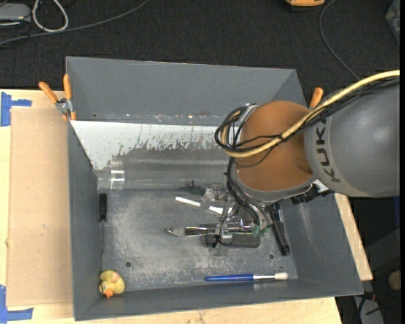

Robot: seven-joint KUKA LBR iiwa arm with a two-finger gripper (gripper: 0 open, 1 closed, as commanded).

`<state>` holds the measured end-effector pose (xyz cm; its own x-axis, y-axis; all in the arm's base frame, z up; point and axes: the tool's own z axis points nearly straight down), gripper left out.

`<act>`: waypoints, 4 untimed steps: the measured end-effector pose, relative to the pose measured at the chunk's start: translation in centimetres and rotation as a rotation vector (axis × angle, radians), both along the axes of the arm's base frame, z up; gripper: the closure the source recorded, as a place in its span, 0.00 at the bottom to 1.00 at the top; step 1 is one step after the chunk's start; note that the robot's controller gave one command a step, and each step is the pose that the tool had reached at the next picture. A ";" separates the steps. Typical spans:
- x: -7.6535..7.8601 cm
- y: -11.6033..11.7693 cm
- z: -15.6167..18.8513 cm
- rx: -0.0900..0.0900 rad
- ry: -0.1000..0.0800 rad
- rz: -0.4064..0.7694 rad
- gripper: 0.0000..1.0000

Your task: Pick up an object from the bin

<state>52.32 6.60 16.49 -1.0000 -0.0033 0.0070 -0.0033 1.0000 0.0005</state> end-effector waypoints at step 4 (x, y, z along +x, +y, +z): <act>4.3 -7.7 -9.4 0.003 -0.003 0.204 0.00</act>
Offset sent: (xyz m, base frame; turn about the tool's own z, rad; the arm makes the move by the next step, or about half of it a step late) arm 0.0571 -0.0768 -0.0949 -0.1761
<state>56.62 -1.14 7.08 -0.9786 -0.2056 0.0035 -0.2056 0.9786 0.0032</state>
